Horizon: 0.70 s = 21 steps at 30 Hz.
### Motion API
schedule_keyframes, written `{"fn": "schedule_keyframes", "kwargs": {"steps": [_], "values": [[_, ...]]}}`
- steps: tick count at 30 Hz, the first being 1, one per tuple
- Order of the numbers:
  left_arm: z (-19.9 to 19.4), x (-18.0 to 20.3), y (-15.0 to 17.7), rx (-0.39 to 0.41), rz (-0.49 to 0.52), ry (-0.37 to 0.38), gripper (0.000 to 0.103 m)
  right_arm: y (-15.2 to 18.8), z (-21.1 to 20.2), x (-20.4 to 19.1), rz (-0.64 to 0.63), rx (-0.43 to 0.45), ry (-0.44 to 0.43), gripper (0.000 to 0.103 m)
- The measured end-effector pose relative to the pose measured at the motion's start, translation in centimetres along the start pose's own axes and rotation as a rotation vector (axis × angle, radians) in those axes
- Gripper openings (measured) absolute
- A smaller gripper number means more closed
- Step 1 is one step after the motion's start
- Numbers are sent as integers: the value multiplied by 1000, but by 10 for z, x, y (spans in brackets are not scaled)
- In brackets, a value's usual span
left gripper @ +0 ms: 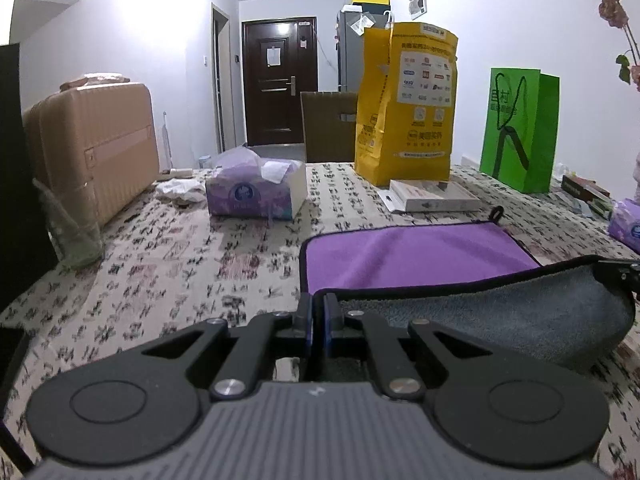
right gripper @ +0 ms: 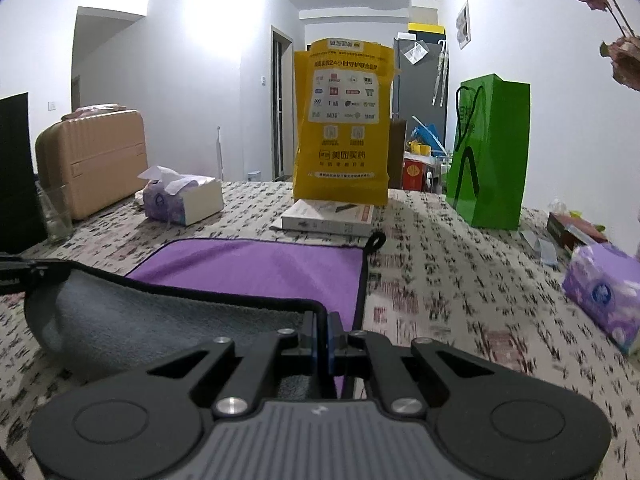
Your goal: Fold towel
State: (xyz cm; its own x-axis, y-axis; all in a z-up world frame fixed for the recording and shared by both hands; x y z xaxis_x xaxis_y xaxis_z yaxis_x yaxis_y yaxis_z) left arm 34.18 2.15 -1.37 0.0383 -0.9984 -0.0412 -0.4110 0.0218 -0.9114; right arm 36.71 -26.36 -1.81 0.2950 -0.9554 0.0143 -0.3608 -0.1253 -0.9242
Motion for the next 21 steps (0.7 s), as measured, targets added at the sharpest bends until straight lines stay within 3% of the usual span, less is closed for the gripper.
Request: {"fn": "schedule_keyframes", "kwargs": {"steps": [10,21], "values": [[44,1,-38,25,52,-16,6,-31,42,10,-4,18,-10,5],[110,-13,-72,-38,41,18,6,-67,105,24,15,14,-25,5]]}}
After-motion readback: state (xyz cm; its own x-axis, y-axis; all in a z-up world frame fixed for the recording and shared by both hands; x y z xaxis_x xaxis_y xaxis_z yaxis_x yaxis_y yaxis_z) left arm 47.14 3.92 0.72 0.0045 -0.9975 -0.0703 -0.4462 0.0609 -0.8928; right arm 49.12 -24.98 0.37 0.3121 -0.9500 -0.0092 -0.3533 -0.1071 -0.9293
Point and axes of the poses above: each gripper's, at about its wrist camera, not at the fingertips, and z roughly the way its jaws point, x to its right, y to its underside, the point moved 4 cm from there along z, roughly the way its jaws point, and after that the axes turned 4 degrees about x, right-handed, at the moved point
